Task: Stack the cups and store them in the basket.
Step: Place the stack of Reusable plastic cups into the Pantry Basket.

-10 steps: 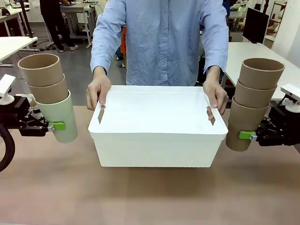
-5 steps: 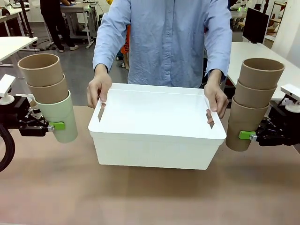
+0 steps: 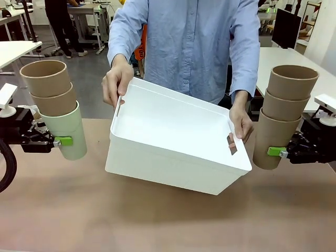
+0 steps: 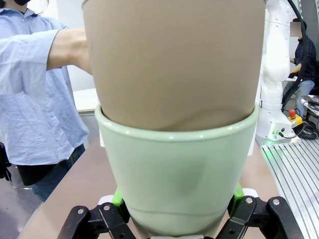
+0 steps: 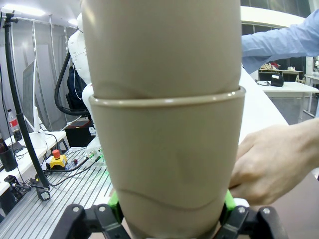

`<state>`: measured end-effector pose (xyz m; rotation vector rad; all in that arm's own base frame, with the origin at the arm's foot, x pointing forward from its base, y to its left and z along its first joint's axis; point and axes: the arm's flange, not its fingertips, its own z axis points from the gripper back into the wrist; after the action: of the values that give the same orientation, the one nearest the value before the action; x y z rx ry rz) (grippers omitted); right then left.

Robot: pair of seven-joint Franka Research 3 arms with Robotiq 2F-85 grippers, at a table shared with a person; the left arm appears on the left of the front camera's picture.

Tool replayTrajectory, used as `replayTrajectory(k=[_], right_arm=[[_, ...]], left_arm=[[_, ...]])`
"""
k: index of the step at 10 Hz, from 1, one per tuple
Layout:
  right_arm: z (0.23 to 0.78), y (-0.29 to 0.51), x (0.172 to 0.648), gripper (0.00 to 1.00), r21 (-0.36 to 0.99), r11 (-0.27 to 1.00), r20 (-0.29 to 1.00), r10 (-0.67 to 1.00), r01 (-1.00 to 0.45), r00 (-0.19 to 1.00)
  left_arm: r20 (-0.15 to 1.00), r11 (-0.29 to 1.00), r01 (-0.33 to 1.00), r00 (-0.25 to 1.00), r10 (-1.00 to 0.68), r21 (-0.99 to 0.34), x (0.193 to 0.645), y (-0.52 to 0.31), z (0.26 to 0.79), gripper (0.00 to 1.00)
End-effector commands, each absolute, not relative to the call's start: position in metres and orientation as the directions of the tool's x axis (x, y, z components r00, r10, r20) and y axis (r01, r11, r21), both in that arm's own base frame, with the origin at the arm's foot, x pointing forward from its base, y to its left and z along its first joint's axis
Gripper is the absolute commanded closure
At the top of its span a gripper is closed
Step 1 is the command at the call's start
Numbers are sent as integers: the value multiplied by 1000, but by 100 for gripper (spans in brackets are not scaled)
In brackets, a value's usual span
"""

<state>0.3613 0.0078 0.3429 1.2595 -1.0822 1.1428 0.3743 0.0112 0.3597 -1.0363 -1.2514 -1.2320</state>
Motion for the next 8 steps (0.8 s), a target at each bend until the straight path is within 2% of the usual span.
replayTrajectory(k=[1,3,8], right_arm=[[348,9,361,17,129,-19,991,34,-991,129],[343,8,361,17,129,-18,991,32,-992,128],[433,-40,388,17,155,-28,987,51,-988,153]], left_arm=[[995,103,991,-75,-70,82,375,9,364,14],[995,103,991,-75,-70,82,375,9,364,14],[995,103,991,-75,-70,82,375,9,364,14]])
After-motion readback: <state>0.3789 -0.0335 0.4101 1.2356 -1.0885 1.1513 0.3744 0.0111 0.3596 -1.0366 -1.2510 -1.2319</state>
